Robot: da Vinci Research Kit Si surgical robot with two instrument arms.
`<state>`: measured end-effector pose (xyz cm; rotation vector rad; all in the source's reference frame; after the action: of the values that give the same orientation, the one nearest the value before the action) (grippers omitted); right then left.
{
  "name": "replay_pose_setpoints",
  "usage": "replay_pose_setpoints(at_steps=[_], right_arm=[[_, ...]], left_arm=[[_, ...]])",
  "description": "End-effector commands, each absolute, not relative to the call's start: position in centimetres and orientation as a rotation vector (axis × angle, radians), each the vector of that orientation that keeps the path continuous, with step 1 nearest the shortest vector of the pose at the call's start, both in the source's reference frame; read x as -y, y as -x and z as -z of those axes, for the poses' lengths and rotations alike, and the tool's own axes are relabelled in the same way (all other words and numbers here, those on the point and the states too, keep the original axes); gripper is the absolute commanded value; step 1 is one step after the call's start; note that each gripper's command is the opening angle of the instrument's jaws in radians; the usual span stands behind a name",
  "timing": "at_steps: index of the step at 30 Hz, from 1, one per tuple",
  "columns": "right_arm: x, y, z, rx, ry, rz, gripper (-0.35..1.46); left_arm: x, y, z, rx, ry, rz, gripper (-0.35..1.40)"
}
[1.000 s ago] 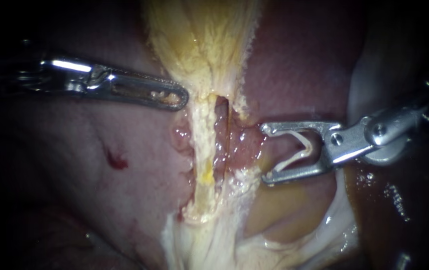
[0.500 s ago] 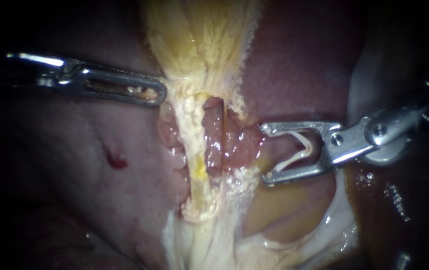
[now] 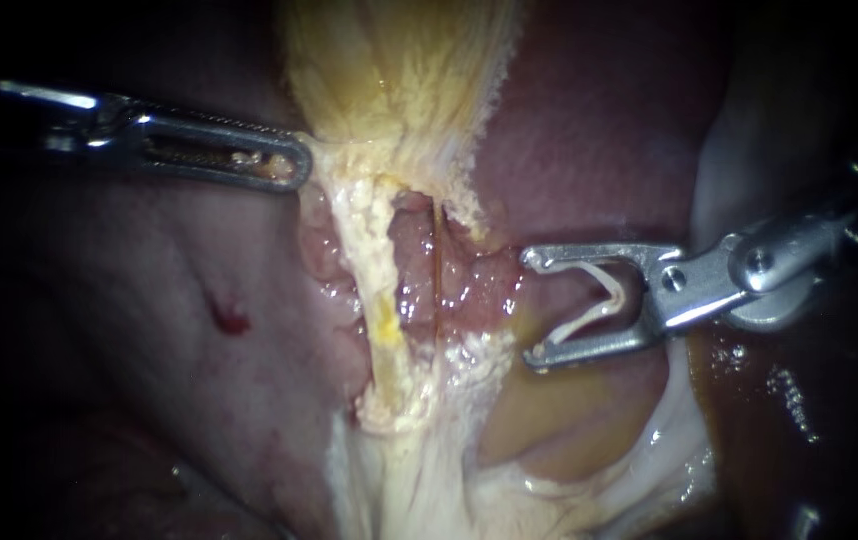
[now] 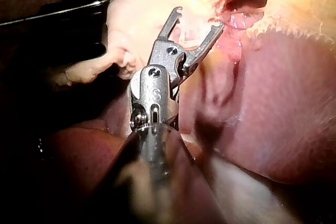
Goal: Clipping first clip left tube
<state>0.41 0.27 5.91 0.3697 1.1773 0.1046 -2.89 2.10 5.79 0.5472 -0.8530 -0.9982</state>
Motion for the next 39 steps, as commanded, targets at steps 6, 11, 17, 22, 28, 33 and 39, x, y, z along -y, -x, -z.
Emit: replay_pose_setpoints(at_steps=[6,11,17,22,28,33,39], right_arm=[[-0.18,-0.56,-5.94,-1.177,-0.368,-0.100,0.50],[-0.13,-0.74,-5.97,-1.180,-0.366,-0.090,0.50],[-0.07,-1.04,-6.07,-1.171,-0.385,-0.125,0.50],[0.01,-1.21,-6.23,-1.170,-0.406,-0.132,0.50],[0.04,-1.27,-6.45,-1.164,-0.441,-0.161,0.50],[0.08,-1.33,-6.65,-1.156,-0.482,-0.191,0.50],[0.17,-1.39,-6.93,-1.148,-0.531,-0.208,0.50]], left_arm=[[-2.10,2.89,-5.81,0.853,-0.546,0.998,-0.35],[-2.10,2.90,-5.82,0.853,-0.546,0.998,-0.35],[-2.10,2.90,-5.82,0.853,-0.545,0.999,-0.35],[-2.09,2.90,-5.81,0.853,-0.545,0.999,-0.35],[-2.08,2.90,-5.80,0.854,-0.542,0.994,-0.35],[-2.08,2.91,-5.79,0.854,-0.541,0.995,-0.35],[-2.06,2.92,-5.78,0.853,-0.540,0.996,-0.35]])
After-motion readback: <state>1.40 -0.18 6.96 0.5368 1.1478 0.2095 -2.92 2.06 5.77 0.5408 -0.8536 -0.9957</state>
